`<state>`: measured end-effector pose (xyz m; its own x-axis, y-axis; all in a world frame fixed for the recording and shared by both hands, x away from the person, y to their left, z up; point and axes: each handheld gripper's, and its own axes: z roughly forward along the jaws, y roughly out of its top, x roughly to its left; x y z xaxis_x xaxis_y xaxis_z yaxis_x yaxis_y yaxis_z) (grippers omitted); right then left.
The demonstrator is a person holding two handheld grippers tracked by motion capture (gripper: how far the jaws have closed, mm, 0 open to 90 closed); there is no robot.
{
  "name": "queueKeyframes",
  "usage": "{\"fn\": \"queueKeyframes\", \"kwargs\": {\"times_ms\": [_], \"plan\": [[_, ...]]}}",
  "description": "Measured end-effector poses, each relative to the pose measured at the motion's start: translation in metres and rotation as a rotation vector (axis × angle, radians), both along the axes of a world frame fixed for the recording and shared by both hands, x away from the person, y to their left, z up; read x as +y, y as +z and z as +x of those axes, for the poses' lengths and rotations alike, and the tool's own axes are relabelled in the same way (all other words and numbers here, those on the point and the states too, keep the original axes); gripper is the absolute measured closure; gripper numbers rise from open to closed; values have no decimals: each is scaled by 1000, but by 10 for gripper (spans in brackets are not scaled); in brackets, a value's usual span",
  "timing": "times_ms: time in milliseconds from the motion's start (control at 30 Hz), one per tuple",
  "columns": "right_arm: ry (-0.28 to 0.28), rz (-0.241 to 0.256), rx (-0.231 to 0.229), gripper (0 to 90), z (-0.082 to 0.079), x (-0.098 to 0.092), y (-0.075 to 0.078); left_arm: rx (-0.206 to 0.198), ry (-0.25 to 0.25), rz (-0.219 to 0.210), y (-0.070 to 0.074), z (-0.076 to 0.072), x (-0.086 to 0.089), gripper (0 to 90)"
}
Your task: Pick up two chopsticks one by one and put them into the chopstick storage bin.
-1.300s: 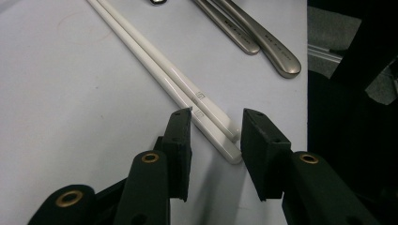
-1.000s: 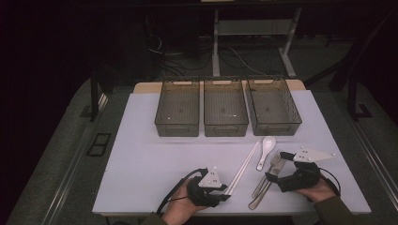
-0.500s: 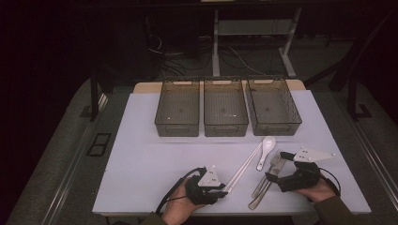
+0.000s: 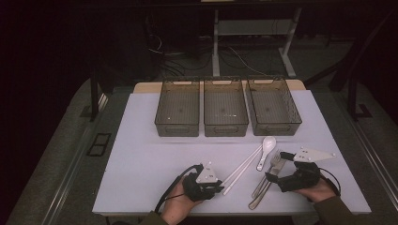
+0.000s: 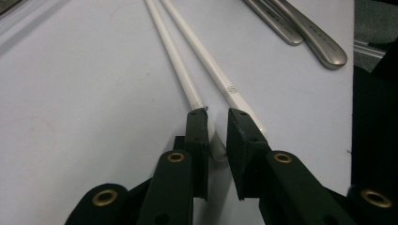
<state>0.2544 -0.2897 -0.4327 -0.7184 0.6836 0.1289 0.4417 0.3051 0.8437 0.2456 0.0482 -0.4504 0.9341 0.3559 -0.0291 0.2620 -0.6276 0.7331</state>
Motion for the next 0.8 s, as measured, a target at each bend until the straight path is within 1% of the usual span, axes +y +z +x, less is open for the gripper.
{"fn": "queueKeyframes", "kwargs": {"times_ms": [133,167,200,267,400,433,467,500,567,600,667,733,800], "plan": [[0,0,0,4,0,0,0,-6,7,3,2,4,3,789],[0,0,0,4,0,0,0,-7,18,-8,2,5,4,799],[0,0,0,4,0,0,0,-6,24,-6,3,6,5,809],[2,-1,1,4,0,0,0,-2,20,-9,3,8,6,812],[3,-2,1,4,0,0,0,-2,32,-9,3,11,8,815],[2,-2,1,4,0,0,0,-12,34,8,2,12,8,806],[2,-2,1,4,0,0,0,-12,34,8,2,12,8,804],[3,-2,0,4,0,0,0,-18,29,16,2,13,9,802],[3,-2,0,4,0,0,0,-19,29,21,2,14,9,801],[2,-2,1,4,0,0,0,-23,40,16,2,14,9,801],[2,-1,2,4,0,0,0,-27,41,17,2,15,9,801],[3,-2,1,4,0,0,0,-30,41,33,2,18,11,802],[3,-3,1,4,0,0,0,-29,57,31,2,23,13,803]]}}
